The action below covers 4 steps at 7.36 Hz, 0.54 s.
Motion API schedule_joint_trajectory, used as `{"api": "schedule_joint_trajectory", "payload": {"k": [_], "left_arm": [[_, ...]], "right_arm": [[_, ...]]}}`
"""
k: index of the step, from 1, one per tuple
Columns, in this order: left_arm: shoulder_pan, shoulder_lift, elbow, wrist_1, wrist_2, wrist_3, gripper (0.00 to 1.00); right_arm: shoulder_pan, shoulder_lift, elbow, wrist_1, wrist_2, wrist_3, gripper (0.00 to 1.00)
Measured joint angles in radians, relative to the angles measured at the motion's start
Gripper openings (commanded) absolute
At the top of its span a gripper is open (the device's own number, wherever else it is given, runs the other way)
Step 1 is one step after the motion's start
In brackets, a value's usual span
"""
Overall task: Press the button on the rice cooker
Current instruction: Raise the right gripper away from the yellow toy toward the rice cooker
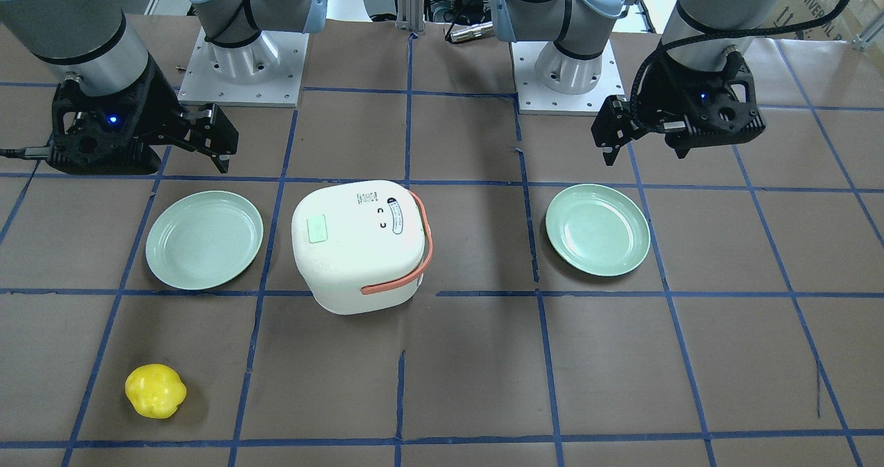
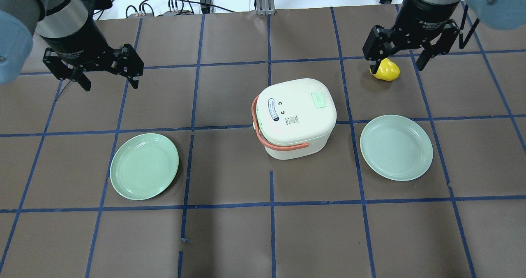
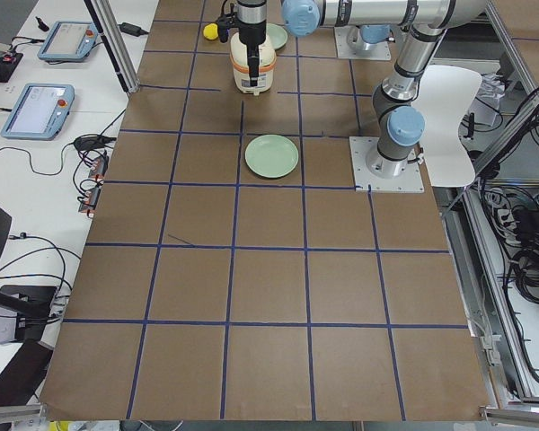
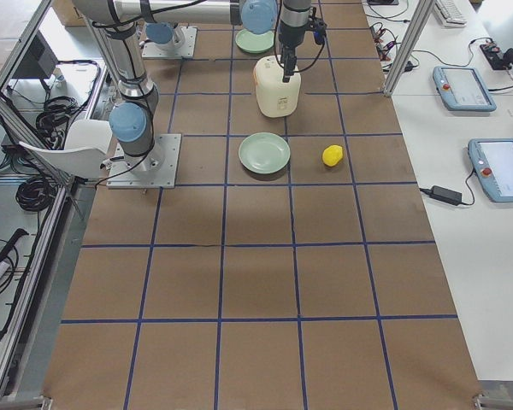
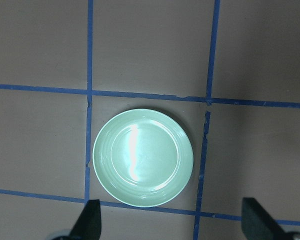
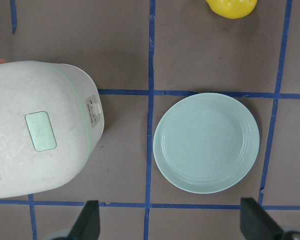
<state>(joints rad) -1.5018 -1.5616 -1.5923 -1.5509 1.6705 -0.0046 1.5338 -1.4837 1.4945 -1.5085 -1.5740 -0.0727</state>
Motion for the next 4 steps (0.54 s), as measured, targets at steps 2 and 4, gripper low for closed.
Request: {"api": "schedule_joint_trajectory", "payload": {"k": [2,4], "left_arm": [[0.000,0.000,0.000,0.000,0.000,0.000,1.00],[0.000,0.000,0.000,0.000,0.000,0.000,1.00]], "right_arm": [[0.002,-0.012,0.002,0.001,0.000,0.001,1.00],[0.005,-0.034,0.008,0.001,0.012,-0.015,1.00]]}}
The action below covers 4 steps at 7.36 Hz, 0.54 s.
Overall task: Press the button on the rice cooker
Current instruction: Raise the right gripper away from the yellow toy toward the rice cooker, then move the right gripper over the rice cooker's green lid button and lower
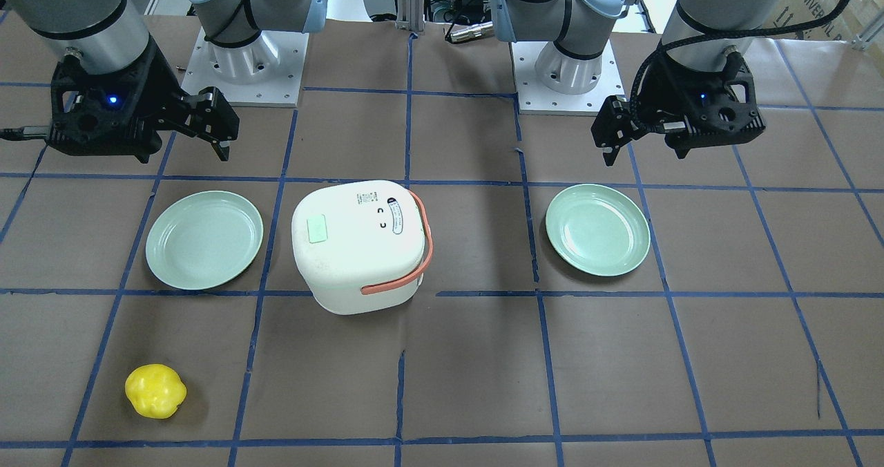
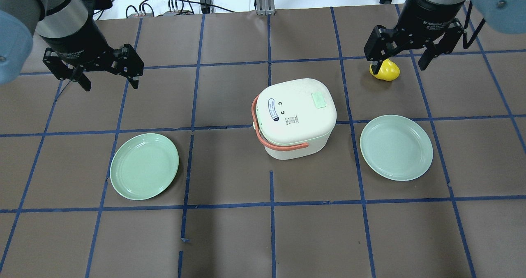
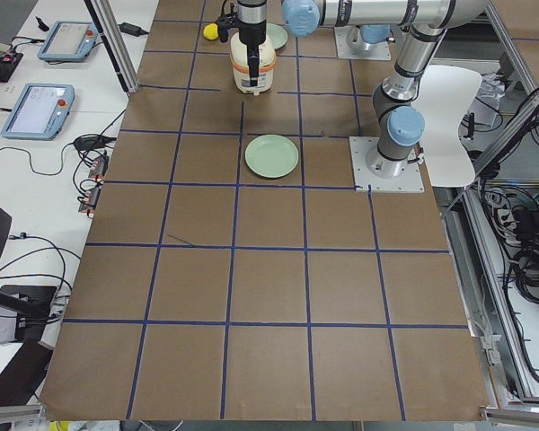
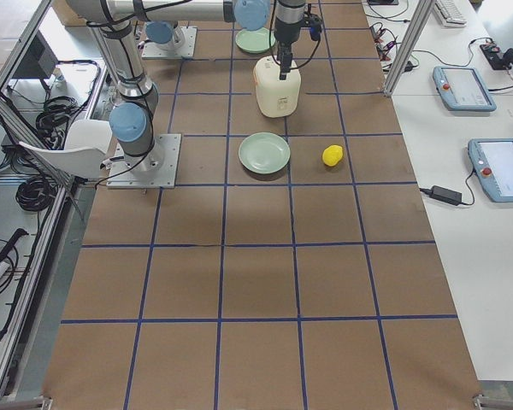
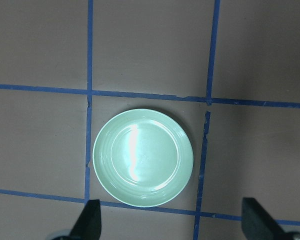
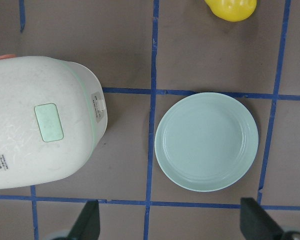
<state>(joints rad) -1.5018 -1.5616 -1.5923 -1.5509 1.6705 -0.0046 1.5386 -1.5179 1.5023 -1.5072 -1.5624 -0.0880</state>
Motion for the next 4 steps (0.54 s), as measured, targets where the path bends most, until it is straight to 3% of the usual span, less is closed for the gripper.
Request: {"api": "schedule_joint_trajectory", "payload": {"k": [2,3,4], "left_arm": [[0.000,0.000,0.000,0.000,0.000,0.000,1.00],[0.000,0.000,0.000,0.000,0.000,0.000,1.00],[0.000,0.000,0.000,0.000,0.000,0.000,1.00]], "right_arm": [[0.003,0.002,0.006,0.000,0.081,0.014,1.00],[0.015,0.005,0.005,-0.009,0.106,0.051,0.86],[0.038,0.015,0.005,-0.046,0.118,0.084,0.50]]}}
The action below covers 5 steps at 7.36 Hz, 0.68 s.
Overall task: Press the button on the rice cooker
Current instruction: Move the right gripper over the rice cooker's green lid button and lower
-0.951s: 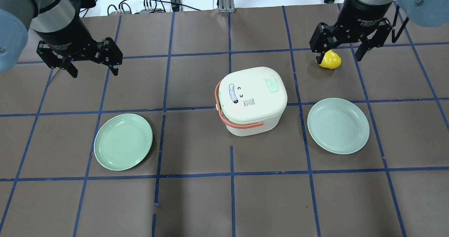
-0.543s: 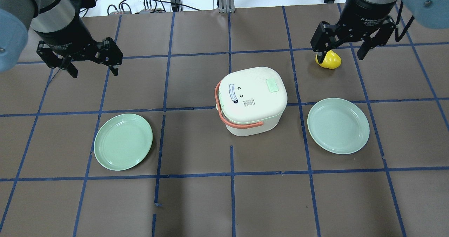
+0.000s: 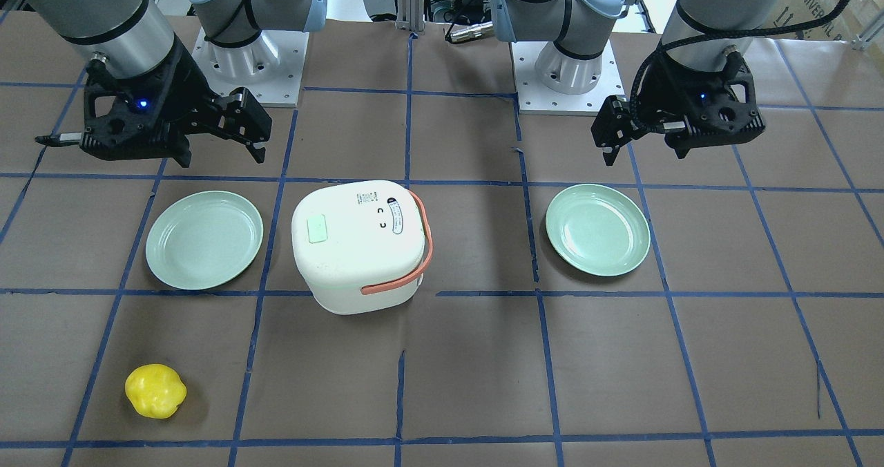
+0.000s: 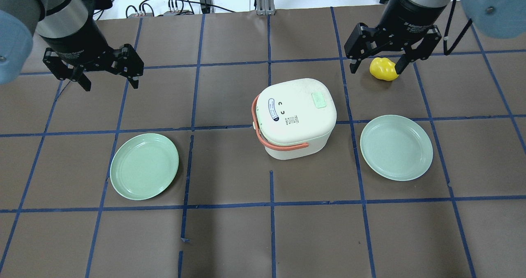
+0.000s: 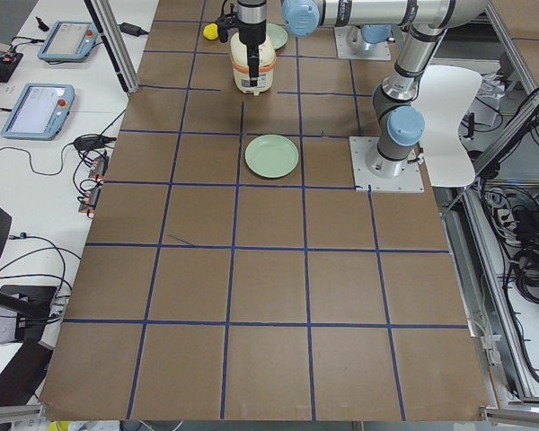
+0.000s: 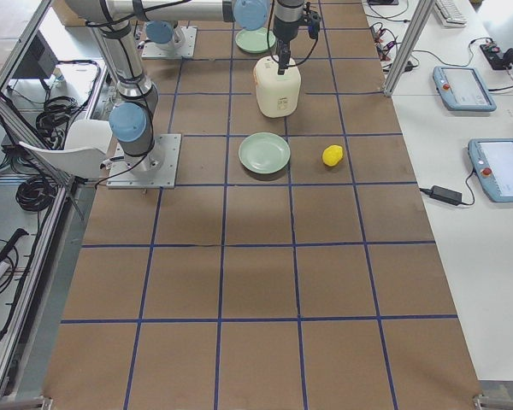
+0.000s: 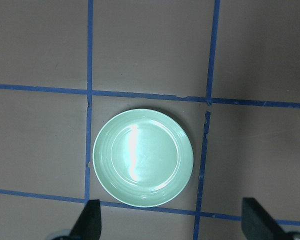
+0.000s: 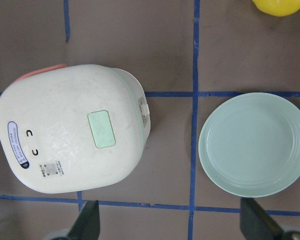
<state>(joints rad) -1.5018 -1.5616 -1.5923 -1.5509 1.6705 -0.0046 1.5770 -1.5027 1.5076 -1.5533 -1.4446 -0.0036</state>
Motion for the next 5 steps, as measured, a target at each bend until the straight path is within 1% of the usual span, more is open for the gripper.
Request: {"api": "schedule_joint_trajectory", "payload": {"k": [1,2,3,5], "left_arm": [[0.000,0.000,0.000,0.000,0.000,0.000,1.00],[0.000,0.000,0.000,0.000,0.000,0.000,1.00],[0.000,0.000,0.000,0.000,0.000,0.000,1.00],[0.000,0.000,0.000,0.000,0.000,0.000,1.00]], "right_arm": [[0.029,0.017,0.000,-0.051,0.005,0.018,0.30],[0.059,0.046,0.000,-0.084,0.006,0.028,0.20],[0.088,0.078,0.000,-0.101,0.007,0.033,0.16],[0.118,0.130,0.006,-0.112,0.008,0.028,0.12]]}}
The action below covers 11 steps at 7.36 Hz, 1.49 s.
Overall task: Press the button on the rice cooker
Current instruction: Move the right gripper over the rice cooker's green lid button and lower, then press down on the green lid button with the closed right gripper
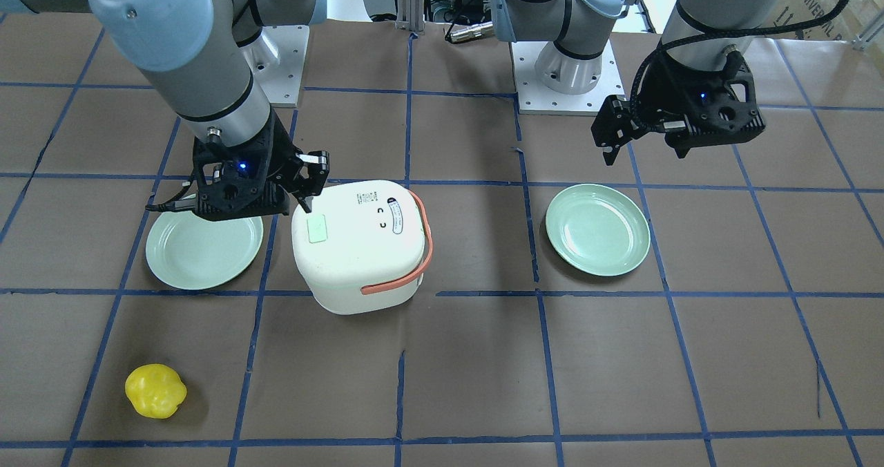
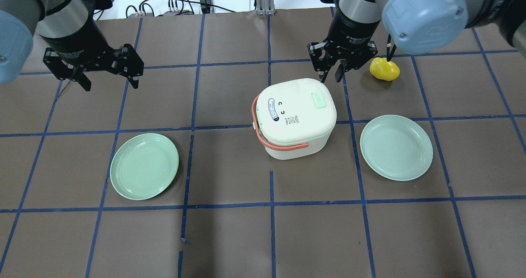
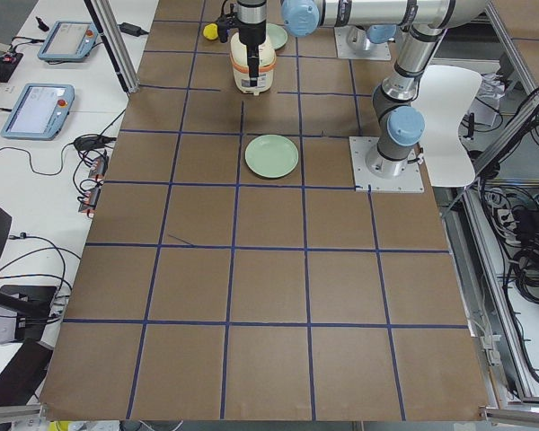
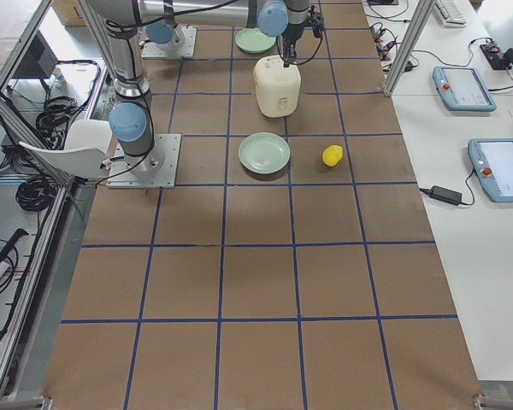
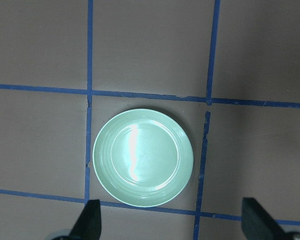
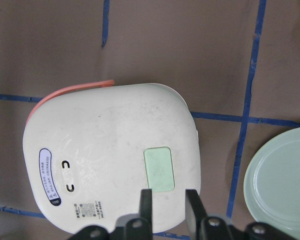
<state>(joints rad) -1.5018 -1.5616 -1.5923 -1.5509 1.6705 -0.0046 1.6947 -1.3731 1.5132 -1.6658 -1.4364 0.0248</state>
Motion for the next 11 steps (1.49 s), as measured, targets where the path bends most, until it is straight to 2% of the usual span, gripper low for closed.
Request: {"api": "schedule_joint_trajectory", "payload": {"k": [3,11], "left_arm": [[0.000,0.000,0.000,-0.001,0.000,0.000,1.00],[0.000,0.000,0.000,-0.001,-0.001,0.000,1.00]], "right_arm": [[0.003,0.045,0.022,-0.041,0.001,0.002,0.12],[0.003,0.053,0.062,-0.064,0.002,0.006,0.12]]}}
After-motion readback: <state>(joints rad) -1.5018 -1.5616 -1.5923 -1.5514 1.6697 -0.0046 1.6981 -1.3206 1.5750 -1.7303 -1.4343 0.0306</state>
